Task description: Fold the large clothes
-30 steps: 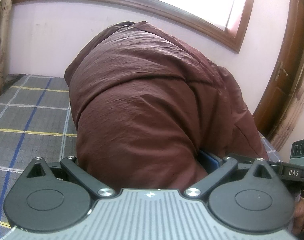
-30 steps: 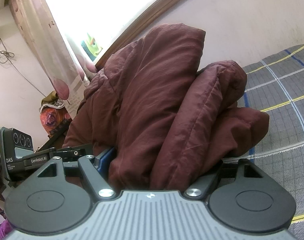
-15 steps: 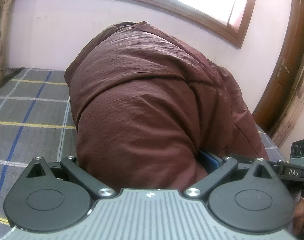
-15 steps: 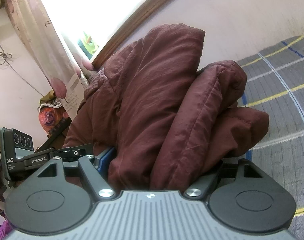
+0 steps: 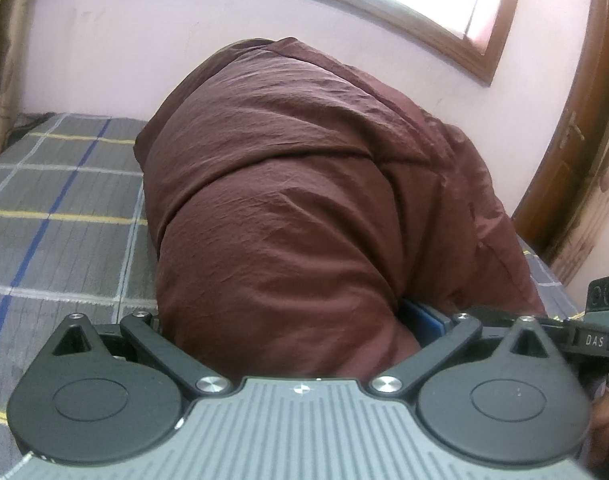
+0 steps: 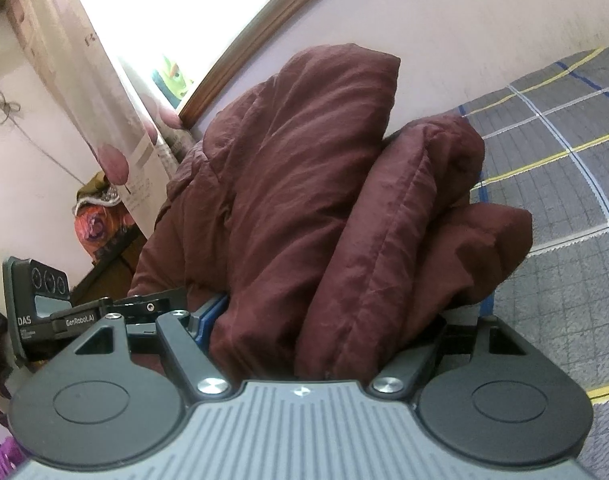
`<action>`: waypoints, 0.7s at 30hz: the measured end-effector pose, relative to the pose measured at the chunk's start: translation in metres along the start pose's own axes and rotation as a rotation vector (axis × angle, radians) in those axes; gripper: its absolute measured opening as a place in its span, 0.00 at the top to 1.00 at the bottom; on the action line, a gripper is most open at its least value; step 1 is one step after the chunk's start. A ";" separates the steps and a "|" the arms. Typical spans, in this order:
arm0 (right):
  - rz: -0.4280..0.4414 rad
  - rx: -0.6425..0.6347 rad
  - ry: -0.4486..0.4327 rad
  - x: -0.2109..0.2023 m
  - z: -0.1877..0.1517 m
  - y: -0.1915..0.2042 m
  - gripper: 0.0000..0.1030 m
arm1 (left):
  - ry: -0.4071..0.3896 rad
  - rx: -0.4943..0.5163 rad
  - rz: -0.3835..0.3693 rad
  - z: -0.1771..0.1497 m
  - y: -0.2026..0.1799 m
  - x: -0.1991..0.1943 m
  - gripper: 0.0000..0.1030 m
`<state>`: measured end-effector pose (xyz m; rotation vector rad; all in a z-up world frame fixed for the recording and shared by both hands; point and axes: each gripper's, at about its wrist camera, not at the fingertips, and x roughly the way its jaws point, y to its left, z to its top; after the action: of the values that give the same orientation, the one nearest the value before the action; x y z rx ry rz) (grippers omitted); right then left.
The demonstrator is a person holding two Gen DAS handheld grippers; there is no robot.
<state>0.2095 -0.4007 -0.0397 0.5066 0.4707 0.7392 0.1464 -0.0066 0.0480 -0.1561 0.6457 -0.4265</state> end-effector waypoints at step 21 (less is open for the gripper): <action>-0.063 -0.076 -0.015 0.010 -0.010 0.006 0.12 | -0.058 0.061 0.058 -0.020 -0.009 -0.005 0.00</action>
<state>0.2077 -0.3867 -0.0460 0.4243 0.4416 0.6899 0.1275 -0.0132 0.0377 -0.0917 0.5780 -0.3841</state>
